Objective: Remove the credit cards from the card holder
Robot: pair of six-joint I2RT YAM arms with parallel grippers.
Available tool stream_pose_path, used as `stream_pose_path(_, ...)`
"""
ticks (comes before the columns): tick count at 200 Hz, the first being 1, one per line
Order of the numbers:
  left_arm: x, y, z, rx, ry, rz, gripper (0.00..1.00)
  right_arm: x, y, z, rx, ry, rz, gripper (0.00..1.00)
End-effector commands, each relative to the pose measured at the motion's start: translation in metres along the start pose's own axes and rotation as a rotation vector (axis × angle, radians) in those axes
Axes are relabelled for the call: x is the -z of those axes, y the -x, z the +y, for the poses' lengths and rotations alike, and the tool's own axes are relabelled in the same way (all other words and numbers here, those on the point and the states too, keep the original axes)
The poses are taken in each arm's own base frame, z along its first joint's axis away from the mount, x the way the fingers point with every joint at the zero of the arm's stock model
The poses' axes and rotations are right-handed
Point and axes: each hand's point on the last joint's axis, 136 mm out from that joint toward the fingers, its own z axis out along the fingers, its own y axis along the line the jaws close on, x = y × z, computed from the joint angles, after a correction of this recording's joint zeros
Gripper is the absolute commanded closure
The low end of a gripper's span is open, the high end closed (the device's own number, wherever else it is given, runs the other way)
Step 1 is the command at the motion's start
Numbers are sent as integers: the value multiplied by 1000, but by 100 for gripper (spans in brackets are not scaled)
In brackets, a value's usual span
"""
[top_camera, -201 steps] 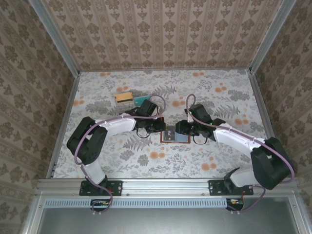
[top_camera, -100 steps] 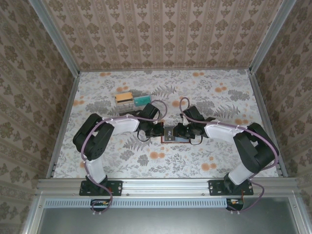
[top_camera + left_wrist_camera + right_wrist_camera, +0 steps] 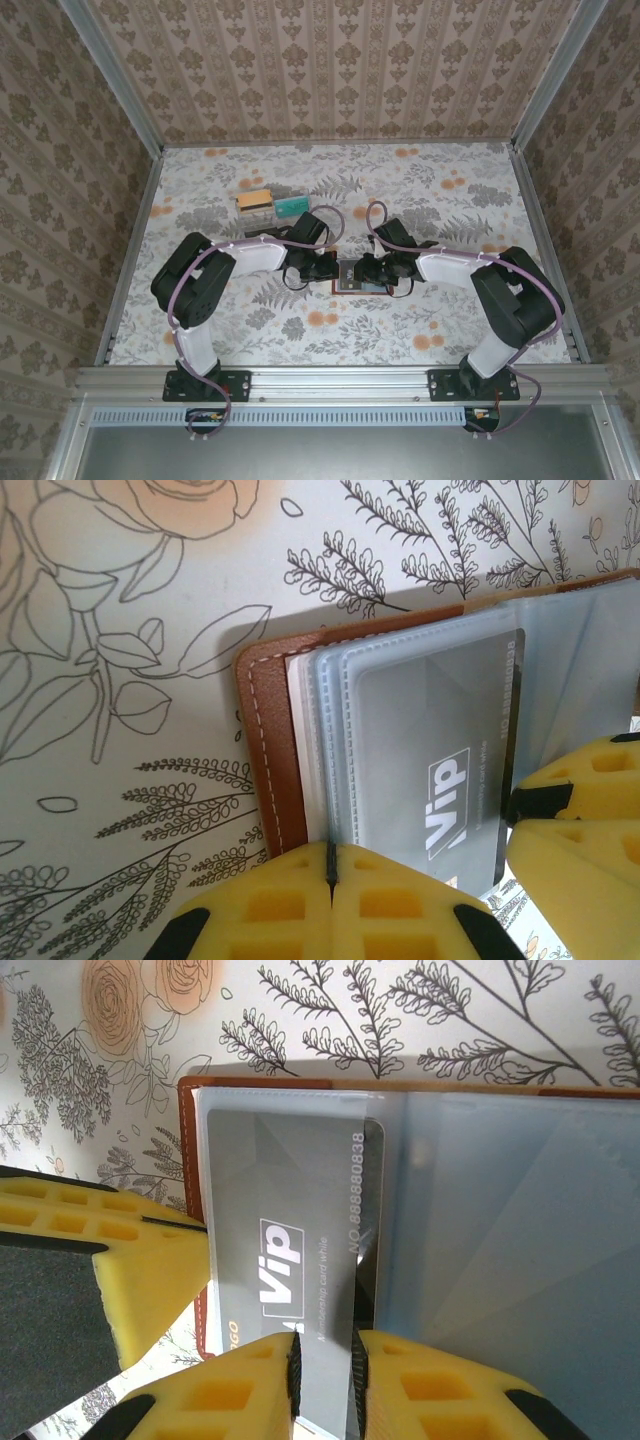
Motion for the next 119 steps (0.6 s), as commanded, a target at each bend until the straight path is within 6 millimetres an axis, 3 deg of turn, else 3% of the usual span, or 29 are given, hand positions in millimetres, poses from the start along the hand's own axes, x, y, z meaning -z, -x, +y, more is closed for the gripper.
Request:
stream_pose_path(1, -10, -13, 14, 18, 55, 58, 100, 10, 3, -4, -7, -17, -20, 76)
stream_pose_path(48, -10, -11, 12, 14, 52, 59, 100, 12, 2, -8, -19, -10, -28, 76)
stream_pose_path(119, -9, -13, 11, 12, 44, 65, 100, -3, -2, -7, -48, 34, 10, 79)
